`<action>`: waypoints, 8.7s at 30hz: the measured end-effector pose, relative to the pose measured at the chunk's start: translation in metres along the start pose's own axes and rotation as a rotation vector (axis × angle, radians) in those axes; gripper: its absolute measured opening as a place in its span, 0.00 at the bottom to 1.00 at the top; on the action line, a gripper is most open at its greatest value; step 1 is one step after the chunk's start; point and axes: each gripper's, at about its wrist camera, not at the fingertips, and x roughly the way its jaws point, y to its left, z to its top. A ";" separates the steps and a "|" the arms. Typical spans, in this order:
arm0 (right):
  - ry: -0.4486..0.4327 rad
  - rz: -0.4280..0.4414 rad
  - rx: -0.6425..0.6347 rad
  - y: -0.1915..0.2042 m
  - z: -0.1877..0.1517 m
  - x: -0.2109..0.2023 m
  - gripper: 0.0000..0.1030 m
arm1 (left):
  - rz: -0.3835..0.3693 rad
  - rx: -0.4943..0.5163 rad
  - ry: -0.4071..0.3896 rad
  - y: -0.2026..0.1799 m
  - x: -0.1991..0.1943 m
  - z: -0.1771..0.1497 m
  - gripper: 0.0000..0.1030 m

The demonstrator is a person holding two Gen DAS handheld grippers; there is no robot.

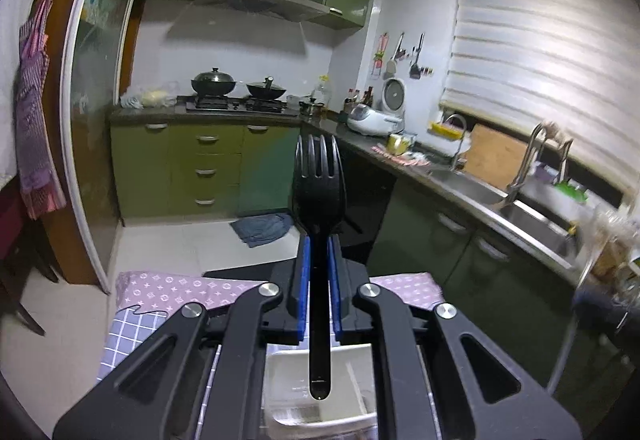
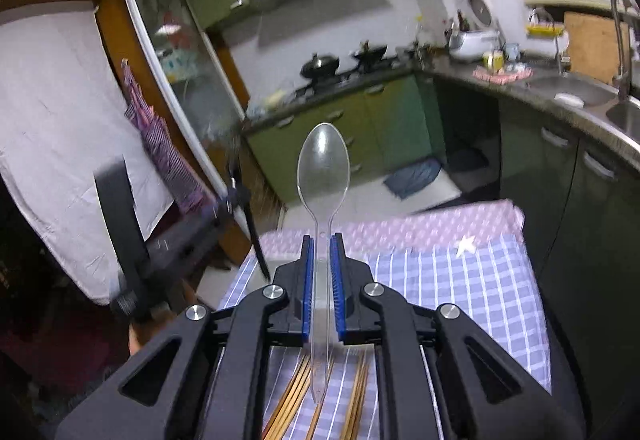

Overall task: Organize utensils
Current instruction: 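Lift the fork over the white holder and open the left tool while the right tool lifts the spoon, then lower the clear spoon into the white holder and open the right tool, then close the left tool on one dark wooden chopstick, then lift the chopstick upright with the left tool toward the holder, then lower the chopstick into the white holder and open the left tool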

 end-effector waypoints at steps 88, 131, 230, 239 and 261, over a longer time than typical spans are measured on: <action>0.723 -0.139 -0.037 -0.070 -0.170 0.099 0.33 | 0.102 0.155 1.027 -0.004 0.030 -0.194 0.20; 0.944 -0.160 -0.084 -0.026 -0.188 0.173 0.13 | 0.048 0.105 0.944 0.028 -0.004 -0.138 0.07; 0.179 -0.085 -0.192 0.020 -0.168 0.008 0.07 | -0.055 0.102 0.514 0.031 -0.105 -0.098 0.07; 0.176 -0.092 -0.196 0.017 -0.168 0.007 0.07 | -0.066 0.113 0.487 0.023 -0.102 -0.085 0.07; 0.163 -0.094 -0.184 0.010 -0.170 0.003 0.07 | -0.048 0.140 0.151 -0.017 -0.081 0.064 0.07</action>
